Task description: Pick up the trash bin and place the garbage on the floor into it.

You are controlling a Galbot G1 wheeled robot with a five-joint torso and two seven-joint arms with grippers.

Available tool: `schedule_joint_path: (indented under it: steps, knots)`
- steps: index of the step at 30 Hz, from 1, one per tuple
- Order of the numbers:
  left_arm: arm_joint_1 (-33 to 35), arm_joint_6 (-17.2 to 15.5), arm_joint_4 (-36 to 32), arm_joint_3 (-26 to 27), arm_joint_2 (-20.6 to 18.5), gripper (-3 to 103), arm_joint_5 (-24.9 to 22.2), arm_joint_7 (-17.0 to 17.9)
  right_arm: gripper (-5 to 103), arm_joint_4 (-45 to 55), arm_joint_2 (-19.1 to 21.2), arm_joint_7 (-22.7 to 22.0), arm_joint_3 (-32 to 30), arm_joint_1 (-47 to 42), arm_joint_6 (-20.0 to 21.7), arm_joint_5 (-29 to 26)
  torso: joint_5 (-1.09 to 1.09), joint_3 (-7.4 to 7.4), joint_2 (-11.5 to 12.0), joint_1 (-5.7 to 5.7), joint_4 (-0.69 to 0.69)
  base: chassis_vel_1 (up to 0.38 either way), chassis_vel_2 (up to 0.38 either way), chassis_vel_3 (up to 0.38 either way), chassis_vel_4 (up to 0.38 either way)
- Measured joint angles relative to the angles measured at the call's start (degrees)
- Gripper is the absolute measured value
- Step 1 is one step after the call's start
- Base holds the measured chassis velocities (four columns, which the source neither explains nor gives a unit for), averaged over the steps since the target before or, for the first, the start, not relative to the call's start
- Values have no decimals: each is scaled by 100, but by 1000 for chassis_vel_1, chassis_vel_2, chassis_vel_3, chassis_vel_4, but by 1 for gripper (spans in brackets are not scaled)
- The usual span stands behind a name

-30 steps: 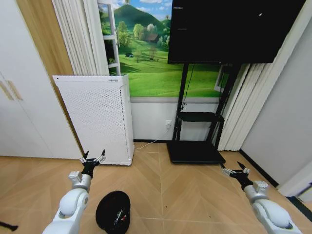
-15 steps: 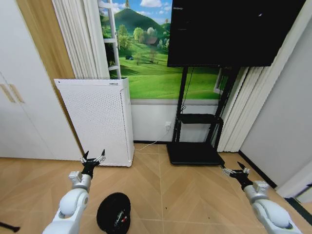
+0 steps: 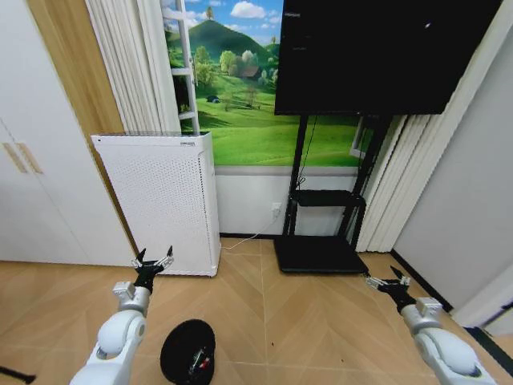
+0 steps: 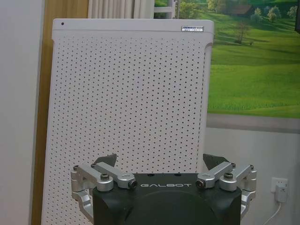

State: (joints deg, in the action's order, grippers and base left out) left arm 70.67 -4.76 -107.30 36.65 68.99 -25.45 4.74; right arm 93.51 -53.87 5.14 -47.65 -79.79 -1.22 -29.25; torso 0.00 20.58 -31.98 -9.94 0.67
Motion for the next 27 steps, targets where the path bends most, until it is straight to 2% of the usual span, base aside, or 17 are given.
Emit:
schedule_joint_path:
  steps: [27]
  knots:
    - [0,0,0,0,0,100,0,0,100,0,0,0,0,0,0,0,0,413,-678,-266,0,0,0,0,0]
